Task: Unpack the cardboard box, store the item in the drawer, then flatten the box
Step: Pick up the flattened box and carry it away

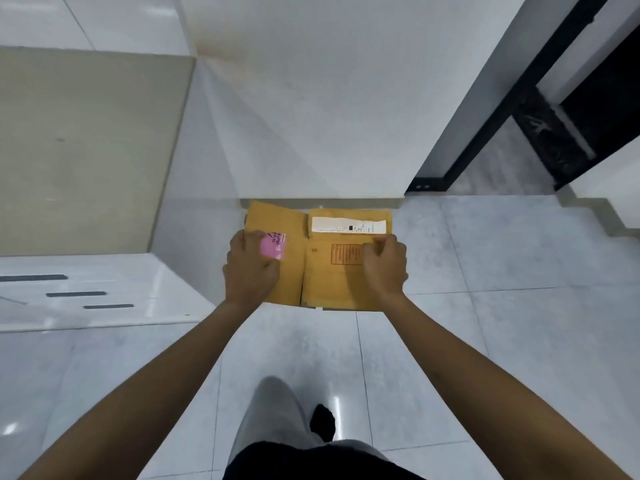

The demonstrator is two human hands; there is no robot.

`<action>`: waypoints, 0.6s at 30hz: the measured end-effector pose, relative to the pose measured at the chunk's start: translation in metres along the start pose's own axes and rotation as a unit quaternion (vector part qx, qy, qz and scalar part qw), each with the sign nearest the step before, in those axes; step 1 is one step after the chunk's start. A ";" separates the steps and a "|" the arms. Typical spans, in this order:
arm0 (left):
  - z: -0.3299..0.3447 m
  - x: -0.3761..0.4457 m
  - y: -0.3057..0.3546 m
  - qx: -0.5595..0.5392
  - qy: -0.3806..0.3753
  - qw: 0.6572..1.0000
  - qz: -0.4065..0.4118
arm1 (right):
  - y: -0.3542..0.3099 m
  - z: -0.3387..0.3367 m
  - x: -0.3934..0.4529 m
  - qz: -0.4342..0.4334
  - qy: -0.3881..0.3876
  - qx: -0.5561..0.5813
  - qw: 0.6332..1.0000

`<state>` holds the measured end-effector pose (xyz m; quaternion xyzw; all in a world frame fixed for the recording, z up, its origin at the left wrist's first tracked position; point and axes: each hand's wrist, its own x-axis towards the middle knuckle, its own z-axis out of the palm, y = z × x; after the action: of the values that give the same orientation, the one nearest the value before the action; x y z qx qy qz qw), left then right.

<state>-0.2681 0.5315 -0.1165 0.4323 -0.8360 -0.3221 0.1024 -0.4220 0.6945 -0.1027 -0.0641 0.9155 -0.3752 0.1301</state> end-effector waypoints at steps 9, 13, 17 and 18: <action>0.071 0.111 -0.002 0.066 -0.043 0.995 -0.064 | 0.018 0.060 0.109 0.008 -0.070 -0.013 0.997; 0.115 0.176 -0.014 0.086 -0.067 0.988 -0.107 | 0.026 0.109 0.178 0.026 -0.085 -0.040 0.995; 0.166 0.237 -0.042 0.089 -0.072 0.983 -0.140 | 0.041 0.170 0.242 0.027 -0.100 -0.063 0.993; 0.181 0.252 -0.050 0.094 -0.072 0.983 -0.143 | 0.047 0.186 0.257 0.028 -0.103 -0.066 0.992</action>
<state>-0.4689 0.3929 -0.3146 0.5309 -0.7971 -0.2839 -0.0463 -0.6156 0.5482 -0.3119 -0.0856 0.9215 -0.3015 0.2292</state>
